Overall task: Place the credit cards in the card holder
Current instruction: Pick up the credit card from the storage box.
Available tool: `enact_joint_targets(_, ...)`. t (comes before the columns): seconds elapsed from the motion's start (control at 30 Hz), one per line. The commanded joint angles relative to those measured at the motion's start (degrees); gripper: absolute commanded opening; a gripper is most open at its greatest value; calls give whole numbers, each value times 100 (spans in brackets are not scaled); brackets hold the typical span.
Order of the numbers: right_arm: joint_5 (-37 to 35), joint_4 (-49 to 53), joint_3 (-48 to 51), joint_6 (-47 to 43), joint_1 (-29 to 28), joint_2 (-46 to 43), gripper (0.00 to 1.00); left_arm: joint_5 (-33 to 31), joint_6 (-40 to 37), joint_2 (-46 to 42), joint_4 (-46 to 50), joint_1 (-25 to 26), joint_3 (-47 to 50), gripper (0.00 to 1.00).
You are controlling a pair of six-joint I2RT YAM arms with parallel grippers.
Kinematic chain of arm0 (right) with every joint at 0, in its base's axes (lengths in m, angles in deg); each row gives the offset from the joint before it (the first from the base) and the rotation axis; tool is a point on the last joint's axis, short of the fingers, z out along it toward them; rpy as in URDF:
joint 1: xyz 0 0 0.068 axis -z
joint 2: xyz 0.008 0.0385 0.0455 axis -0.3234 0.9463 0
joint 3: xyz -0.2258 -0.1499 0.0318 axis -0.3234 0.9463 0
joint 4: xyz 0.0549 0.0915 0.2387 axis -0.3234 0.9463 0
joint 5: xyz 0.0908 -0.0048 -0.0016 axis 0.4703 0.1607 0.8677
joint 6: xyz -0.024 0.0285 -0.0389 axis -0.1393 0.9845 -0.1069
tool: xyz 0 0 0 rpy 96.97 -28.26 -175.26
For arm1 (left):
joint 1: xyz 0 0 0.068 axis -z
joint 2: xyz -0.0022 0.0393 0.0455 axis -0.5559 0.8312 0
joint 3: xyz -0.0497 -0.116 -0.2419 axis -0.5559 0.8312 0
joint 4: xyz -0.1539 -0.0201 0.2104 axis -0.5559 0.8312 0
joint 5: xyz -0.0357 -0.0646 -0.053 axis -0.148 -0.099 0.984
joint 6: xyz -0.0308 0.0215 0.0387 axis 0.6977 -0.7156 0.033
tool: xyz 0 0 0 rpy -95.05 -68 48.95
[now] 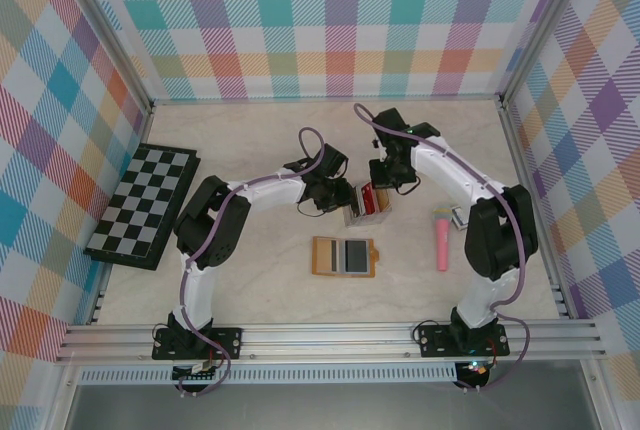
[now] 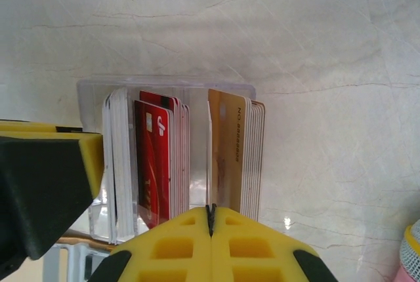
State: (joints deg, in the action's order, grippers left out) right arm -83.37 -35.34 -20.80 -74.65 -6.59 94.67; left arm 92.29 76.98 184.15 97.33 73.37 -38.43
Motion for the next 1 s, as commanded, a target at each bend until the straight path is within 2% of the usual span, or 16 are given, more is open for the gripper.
enact_joint_targets(0.0,408,-8,201,260,67,-615,0,159,-56,-356,236,-45,169,31)
enact_joint_targets(0.27,1209,-496,1025,758,137,-1736,0,110,-93,-1164,-37,-56,411,51)
enact_joint_targets(0.37,1919,-930,1363,1070,369,-2201,0,401,65,-1644,-908,-112,838,60)
enact_joint_targets(0.47,2712,-1506,1665,1389,628,-2565,0,1143,652,-1943,-2414,-302,1471,65)
enact_joint_targets(0.57,3338,-1917,1810,1660,851,-2691,0,1859,1210,-1905,-3685,-445,1779,66)
enact_joint_targets(0.7,3862,-2413,1964,2000,1048,-2691,0,2517,1654,-1610,-4728,-445,1747,66)
enact_joint_targets(0.83,4130,-2703,2050,2228,1180,-2602,0,2812,2231,-1411,-5936,-445,1854,64)
enact_joint_targets(0.97,4432,-3155,2231,2526,1305,-2533,0,3008,2327,-1387,-6222,-444,1863,55)
